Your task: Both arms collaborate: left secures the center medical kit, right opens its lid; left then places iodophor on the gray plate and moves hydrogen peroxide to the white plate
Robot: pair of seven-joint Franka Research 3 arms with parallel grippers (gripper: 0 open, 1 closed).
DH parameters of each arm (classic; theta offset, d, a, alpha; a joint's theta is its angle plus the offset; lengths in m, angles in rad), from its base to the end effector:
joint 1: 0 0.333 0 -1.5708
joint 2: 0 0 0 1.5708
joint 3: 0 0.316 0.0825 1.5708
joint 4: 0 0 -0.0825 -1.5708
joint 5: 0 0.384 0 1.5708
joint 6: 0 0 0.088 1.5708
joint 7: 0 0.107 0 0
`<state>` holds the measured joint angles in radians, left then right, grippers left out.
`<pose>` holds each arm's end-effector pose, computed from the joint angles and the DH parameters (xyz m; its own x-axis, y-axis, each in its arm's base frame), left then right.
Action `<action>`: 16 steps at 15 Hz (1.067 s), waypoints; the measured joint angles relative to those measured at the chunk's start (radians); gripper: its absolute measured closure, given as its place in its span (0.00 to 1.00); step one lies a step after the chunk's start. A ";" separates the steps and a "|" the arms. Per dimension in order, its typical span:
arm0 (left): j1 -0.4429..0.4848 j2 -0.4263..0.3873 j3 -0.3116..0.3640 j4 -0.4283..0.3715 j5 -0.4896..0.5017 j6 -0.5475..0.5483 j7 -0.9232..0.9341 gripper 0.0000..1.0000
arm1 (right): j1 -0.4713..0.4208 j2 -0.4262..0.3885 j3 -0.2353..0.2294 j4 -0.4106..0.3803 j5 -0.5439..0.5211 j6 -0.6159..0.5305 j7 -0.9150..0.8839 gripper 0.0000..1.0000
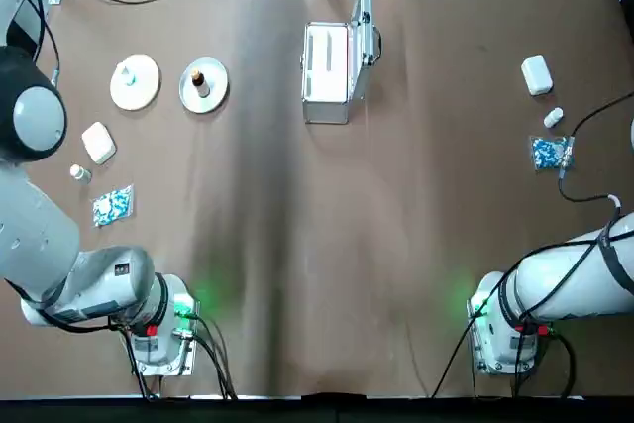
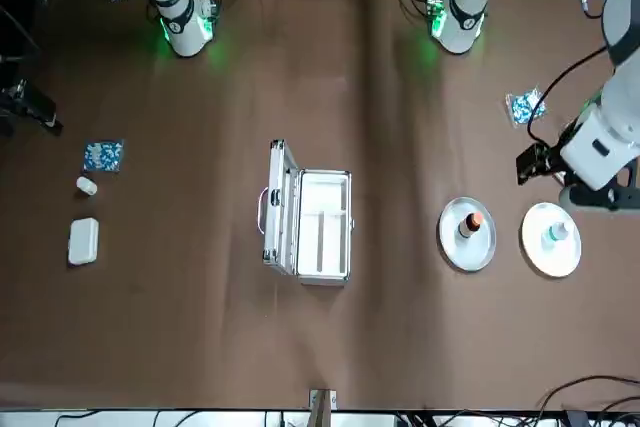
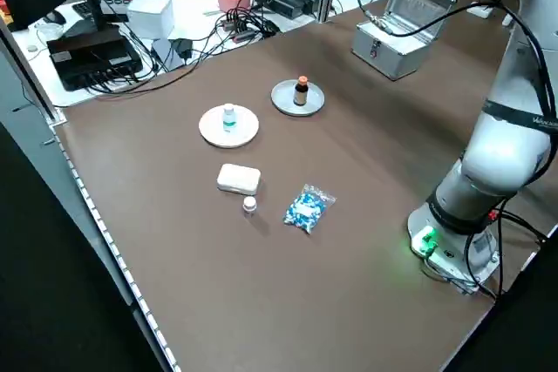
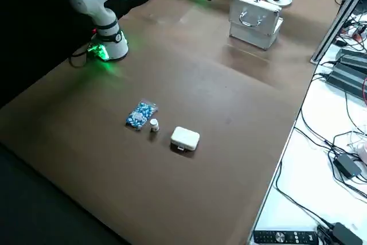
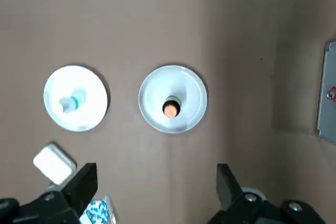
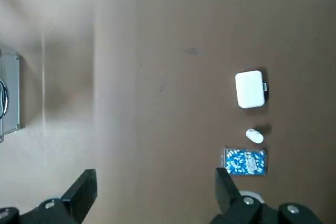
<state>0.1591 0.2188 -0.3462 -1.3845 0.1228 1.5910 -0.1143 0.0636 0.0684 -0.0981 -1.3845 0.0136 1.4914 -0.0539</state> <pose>0.6148 -0.0789 0.5924 0.9977 -0.0677 0.0059 -0.0673 -0.9965 -0.0487 0.5673 -0.0157 0.6664 0.9990 0.0210 0.0391 0.0212 -0.9998 -0.0047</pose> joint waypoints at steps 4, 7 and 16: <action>0.007 -0.020 0.001 -0.011 -0.037 -0.027 -0.027 0.00 | 0.000 0.000 -0.001 0.001 0.000 0.000 0.000 0.01; 0.012 -0.020 0.004 -0.014 -0.044 -0.036 -0.027 0.00 | -0.002 0.000 -0.002 0.002 0.000 0.000 0.000 0.01; 0.017 -0.017 0.002 -0.023 -0.043 -0.035 -0.081 0.00 | -0.002 0.000 -0.002 0.002 0.000 0.000 0.000 0.01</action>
<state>0.1764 0.2023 -0.3441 -1.4071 0.0794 1.5557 -0.1955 0.0620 0.0684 -0.1002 -1.3824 0.0136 1.4913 -0.0540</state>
